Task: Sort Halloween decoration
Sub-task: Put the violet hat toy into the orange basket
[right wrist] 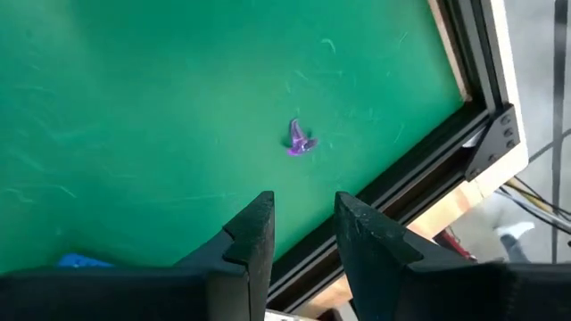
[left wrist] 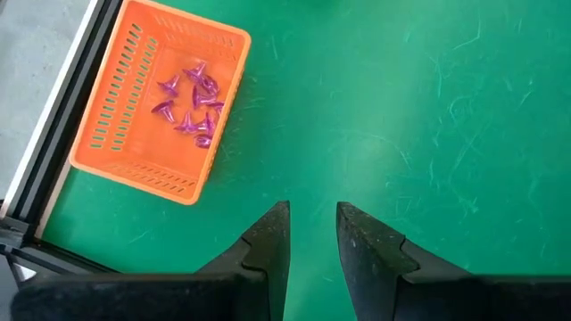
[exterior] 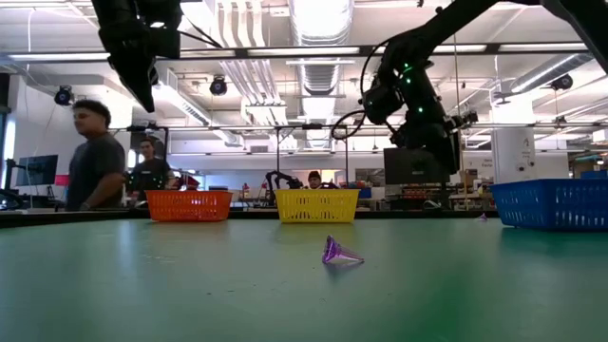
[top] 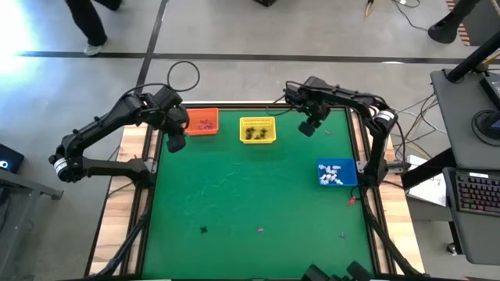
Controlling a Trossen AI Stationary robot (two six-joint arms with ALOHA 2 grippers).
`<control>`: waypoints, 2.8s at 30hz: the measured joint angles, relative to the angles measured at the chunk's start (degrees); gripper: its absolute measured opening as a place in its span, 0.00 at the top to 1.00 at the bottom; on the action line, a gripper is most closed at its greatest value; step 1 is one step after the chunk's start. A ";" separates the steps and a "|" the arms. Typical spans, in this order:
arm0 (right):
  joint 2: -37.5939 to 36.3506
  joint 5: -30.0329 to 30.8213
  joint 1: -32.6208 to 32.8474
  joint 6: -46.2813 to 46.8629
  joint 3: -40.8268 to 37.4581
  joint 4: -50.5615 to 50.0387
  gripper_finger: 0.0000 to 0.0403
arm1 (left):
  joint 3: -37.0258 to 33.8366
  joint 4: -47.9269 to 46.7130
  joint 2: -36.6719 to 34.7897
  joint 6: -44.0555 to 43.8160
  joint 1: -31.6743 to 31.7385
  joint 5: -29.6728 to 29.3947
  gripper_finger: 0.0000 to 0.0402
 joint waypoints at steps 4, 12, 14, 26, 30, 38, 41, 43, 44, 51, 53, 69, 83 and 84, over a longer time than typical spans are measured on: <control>0.02 0.07 0.07 -0.57 -0.03 0.42 0.74 | 0.00 0.11 0.02 -1.34 0.00 0.00 0.81; 0.02 7.06 -0.60 -3.02 -0.41 1.14 0.77 | 0.00 0.18 0.02 -2.88 0.00 0.00 0.81; 0.02 8.04 -0.82 -3.60 -0.91 1.26 0.76 | 0.00 0.20 0.02 -3.52 0.00 0.00 0.81; -0.03 -1.75 -3.63 -7.46 -8.08 7.88 0.60 | 0.00 0.42 0.07 -4.97 0.00 0.00 0.81; -0.03 -2.79 -5.35 -6.46 -10.06 11.75 0.61 | 0.00 0.46 0.07 -5.20 0.00 0.00 0.81; -0.03 -4.25 -9.66 -5.96 -13.83 12.41 0.62 | 0.00 0.48 0.07 -5.62 0.00 0.00 0.81; -0.03 -5.76 -10.96 -5.89 -14.73 13.96 0.62 | 0.00 0.51 0.07 -5.62 0.00 0.00 0.81; -0.03 -5.71 -11.62 -5.77 -15.03 14.85 0.62 | 0.00 0.53 0.07 -5.62 0.00 0.00 0.81; -0.03 -5.98 -11.85 -5.77 -15.23 15.22 0.63 | 0.00 0.53 0.07 -5.62 0.00 0.00 0.81; -0.05 -7.84 -12.81 -6.64 -17.12 17.42 0.64 | 0.00 0.79 0.07 -5.62 0.00 0.00 0.81; -0.04 -9.20 -12.91 -7.17 -17.89 18.95 0.64 | 0.00 0.86 0.07 -5.62 0.00 0.00 0.81; 1.29 -11.41 -14.53 -1.24 -20.51 22.52 0.64 | 0.00 1.03 0.09 -5.62 0.00 0.00 0.81; 1.21 -13.72 -14.62 3.80 -20.69 22.63 0.90 | 0.00 1.03 0.09 -5.17 -0.02 0.00 0.81; 1.16 -13.80 -14.62 3.80 -20.70 22.66 0.92 | 0.00 1.03 0.09 -5.17 -0.02 0.00 0.81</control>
